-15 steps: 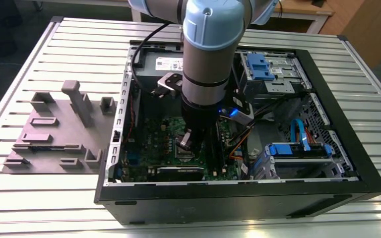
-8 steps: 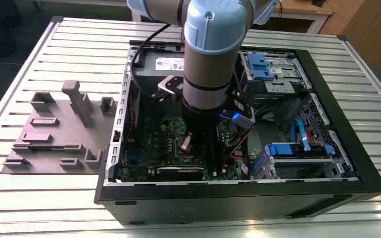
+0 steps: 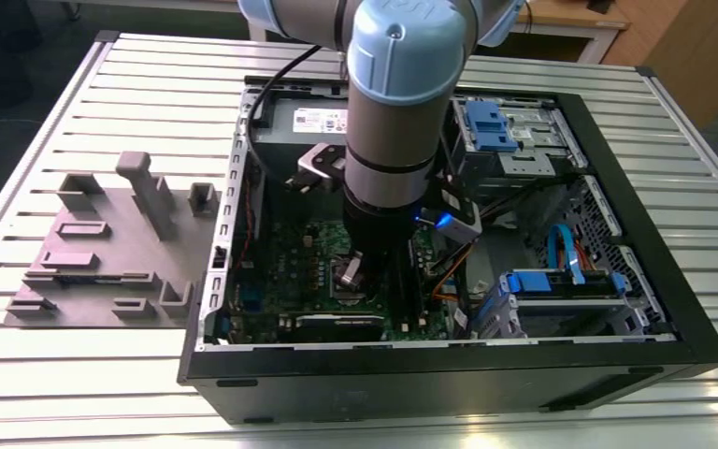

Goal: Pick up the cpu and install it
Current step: 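Install the first cpu locking lever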

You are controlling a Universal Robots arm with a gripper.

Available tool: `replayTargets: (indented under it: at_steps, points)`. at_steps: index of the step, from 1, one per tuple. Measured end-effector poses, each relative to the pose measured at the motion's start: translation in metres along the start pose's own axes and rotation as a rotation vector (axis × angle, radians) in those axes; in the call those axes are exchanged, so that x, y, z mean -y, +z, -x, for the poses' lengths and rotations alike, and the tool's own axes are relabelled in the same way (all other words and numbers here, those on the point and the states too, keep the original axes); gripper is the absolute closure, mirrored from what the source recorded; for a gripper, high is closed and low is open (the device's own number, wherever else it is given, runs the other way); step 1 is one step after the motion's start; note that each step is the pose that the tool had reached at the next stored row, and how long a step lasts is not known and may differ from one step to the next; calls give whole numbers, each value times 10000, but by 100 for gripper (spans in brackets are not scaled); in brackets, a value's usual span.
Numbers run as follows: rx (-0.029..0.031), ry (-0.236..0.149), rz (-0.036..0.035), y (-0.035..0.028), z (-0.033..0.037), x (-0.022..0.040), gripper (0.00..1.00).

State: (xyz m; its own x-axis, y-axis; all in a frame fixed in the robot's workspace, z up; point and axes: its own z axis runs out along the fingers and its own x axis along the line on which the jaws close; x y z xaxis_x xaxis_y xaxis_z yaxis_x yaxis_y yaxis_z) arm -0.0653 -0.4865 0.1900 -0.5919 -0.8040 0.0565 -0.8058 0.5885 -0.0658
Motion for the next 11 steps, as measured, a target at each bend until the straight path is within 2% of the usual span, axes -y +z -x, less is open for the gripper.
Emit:
replayTargets:
  at_steps: [2,4,6,11]
  points:
    - [102,3,121,-1,-1,2,90]
    - [161,2,218,-4,-3,5,90]
    - [169,21,274,-7,-1,4,90]
    - [137,100,317,-29,-3,6,90]
